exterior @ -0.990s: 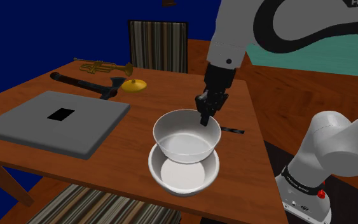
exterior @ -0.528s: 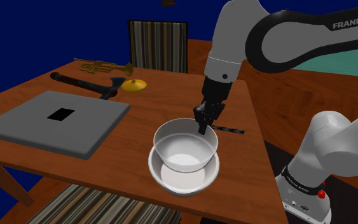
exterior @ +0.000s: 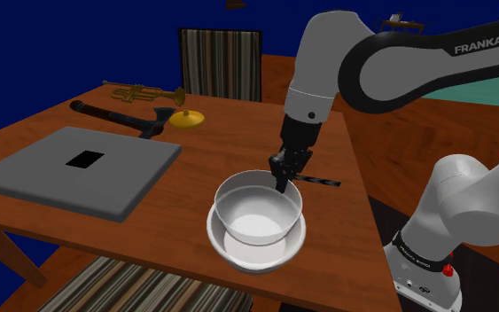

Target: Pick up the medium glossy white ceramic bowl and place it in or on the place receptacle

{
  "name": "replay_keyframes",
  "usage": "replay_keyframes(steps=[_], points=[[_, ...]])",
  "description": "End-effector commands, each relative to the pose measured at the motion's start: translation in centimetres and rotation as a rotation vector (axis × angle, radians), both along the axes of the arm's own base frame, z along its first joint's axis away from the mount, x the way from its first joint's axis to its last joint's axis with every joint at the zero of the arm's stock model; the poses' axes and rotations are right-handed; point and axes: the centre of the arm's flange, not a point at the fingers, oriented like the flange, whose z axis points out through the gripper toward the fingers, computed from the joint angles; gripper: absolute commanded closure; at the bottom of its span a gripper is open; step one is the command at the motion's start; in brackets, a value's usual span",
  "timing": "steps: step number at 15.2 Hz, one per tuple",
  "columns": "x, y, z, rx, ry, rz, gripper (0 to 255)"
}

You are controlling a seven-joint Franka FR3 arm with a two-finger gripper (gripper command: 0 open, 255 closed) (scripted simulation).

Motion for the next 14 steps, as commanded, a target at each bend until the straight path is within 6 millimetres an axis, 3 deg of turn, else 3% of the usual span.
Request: replay_keyframes(steps=[1,2,3,8,12,14], points=[[0.0,0.0,0.0,0.0,-0.001,0.0,255],[0.0,0.0,0.0,0.0,-0.001,0.0,255],[0.0,0.0,0.0,0.0,-0.001,0.0,0],[0.0,0.0,0.0,0.0,-0.001,0.0,0],[0.1,-1.1,4.9,0.0,-0.001,0.0,0],[0.1,-1.1,4.9,0.0,-0.001,0.0,0]])
